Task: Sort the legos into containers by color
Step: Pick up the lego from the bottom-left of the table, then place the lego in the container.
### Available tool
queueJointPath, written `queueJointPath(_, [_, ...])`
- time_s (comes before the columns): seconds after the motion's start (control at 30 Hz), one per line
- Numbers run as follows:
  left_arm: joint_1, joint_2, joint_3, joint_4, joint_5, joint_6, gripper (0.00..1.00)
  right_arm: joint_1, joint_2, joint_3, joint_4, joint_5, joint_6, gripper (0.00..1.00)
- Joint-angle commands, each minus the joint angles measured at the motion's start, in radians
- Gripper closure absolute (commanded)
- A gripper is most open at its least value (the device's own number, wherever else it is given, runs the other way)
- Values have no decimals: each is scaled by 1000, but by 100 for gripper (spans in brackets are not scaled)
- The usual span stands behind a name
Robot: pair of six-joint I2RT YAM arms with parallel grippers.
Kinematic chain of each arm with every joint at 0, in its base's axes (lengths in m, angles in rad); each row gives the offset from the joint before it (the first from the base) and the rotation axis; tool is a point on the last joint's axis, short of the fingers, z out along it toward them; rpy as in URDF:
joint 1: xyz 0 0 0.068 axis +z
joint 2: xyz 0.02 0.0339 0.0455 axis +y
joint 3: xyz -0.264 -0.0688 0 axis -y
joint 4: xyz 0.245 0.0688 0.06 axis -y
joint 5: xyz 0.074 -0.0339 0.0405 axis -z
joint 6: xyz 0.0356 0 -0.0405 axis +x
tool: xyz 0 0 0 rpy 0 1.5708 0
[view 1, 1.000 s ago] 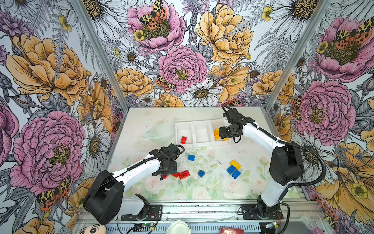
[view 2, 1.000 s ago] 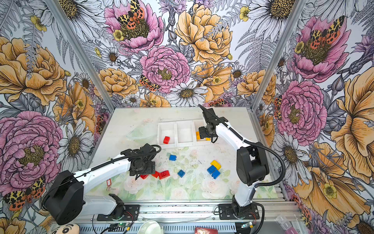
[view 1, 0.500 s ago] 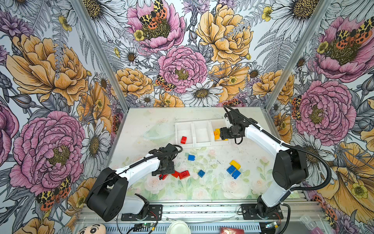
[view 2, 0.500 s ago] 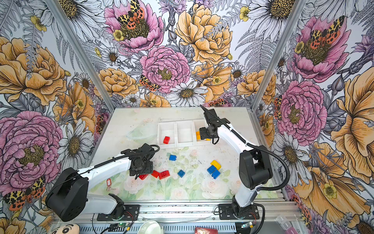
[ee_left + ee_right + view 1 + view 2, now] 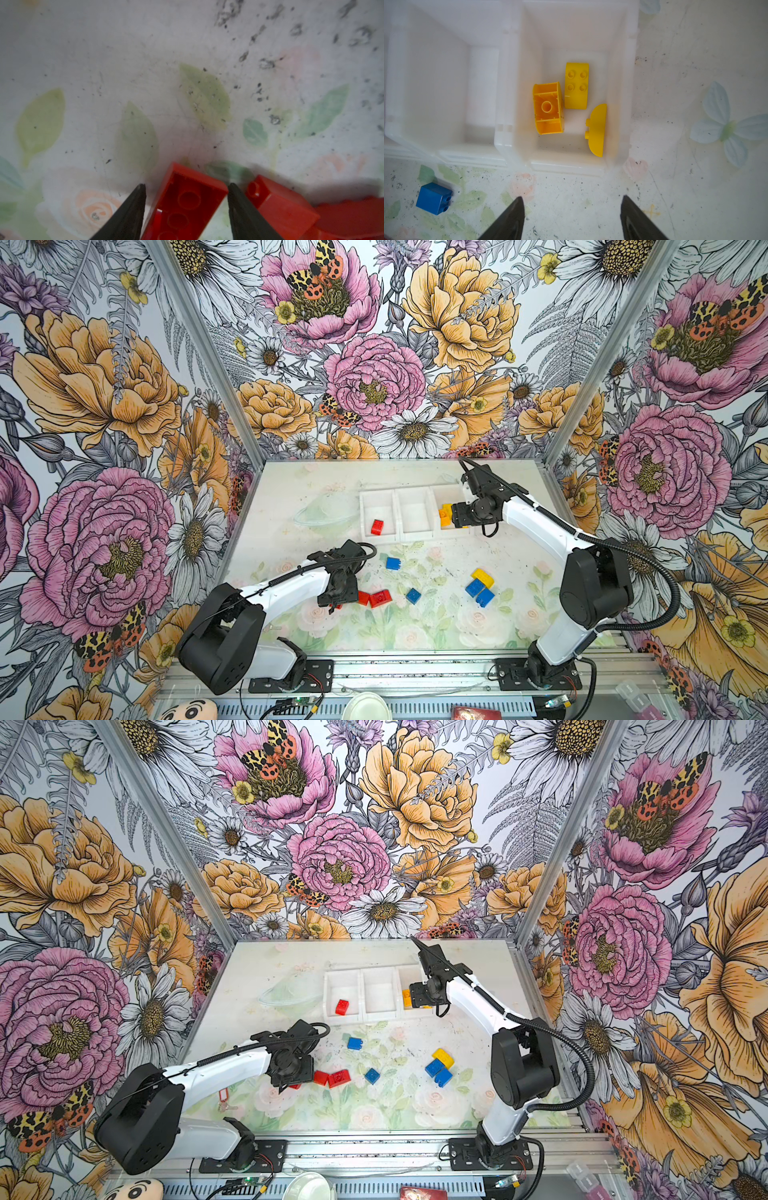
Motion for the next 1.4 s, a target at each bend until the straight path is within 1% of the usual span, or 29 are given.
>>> queueJointPath(0.0, [-12, 10, -15, 36, 27, -36, 39, 5, -42, -6, 2, 6, 17, 26])
queueJointPath(0.13, [-13, 22, -9, 40, 21, -40, 43, 5, -46, -12, 2, 7, 18, 26])
queueJointPath(0.37, [-13, 21, -3, 39, 15, -42, 54, 4, -62, -23, 2, 11, 22, 26])
queueJointPath(0.5, [-13, -3, -12, 38, 10, -54, 63, 4, -74, -35, 1, 9, 25, 25])
queueJointPath(0.57, [-13, -21, -14, 38, 6, -61, 66, 4, -84, -41, 2, 5, 28, 25])
queueJointPath(0.67, [-14, -56, -11, 32, -11, -71, 69, 4, -99, -52, 1, -1, 36, 24])
queueJointPath(0.8, [-19, -107, 19, 16, -43, -73, 71, 2, -122, -70, 2, -15, 49, 21])
queueJointPath(0.93, [-30, -131, 78, 14, -62, -59, 72, 2, -152, -101, 3, -28, 64, 19])
queueJointPath(1.03, [-40, -119, 134, 14, -68, -44, 73, 2, -178, -127, 5, -38, 77, 18])
queueJointPath(1.13, [-52, -85, 210, 16, -68, -23, 73, 2, -201, -152, 5, -49, 87, 18])
queueJointPath(1.17, [-53, -69, 240, 16, -99, -13, 73, 2, -209, -160, 6, -54, 89, 18])
queueJointPath(1.37, [-52, 53, 432, 34, -92, 50, 73, 2, -248, -186, 5, -73, 90, 17])
